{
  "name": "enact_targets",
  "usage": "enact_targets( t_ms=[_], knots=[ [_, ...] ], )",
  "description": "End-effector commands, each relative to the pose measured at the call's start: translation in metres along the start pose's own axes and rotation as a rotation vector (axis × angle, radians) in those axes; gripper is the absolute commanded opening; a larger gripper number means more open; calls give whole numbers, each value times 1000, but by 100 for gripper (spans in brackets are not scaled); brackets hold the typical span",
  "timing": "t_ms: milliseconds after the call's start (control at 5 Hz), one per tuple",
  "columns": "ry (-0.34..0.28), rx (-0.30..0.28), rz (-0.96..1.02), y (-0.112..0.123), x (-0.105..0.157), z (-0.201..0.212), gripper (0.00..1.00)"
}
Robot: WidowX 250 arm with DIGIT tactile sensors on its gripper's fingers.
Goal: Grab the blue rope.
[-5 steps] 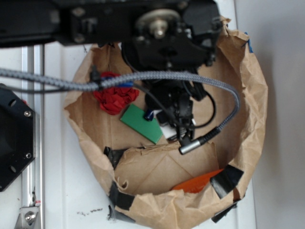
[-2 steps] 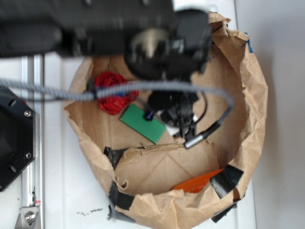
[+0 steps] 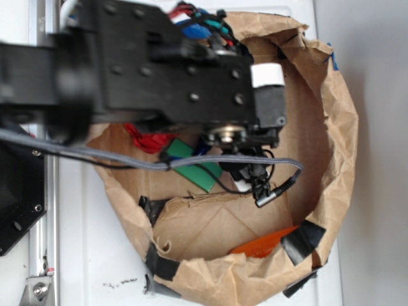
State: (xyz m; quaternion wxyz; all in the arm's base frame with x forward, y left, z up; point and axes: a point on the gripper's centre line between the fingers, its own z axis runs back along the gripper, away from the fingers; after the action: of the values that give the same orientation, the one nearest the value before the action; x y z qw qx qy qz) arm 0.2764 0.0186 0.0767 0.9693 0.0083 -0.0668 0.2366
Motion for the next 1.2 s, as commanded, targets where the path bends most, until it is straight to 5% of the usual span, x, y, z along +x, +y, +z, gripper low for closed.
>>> enact_targets(
  t_ms=[0,600,1000],
  knots=[
    [-48,-25,43,22,33,2,100],
    [-43,-20,103,34,64,-11,100],
    [-82,0,73,33,61,-27,100]
  ],
)
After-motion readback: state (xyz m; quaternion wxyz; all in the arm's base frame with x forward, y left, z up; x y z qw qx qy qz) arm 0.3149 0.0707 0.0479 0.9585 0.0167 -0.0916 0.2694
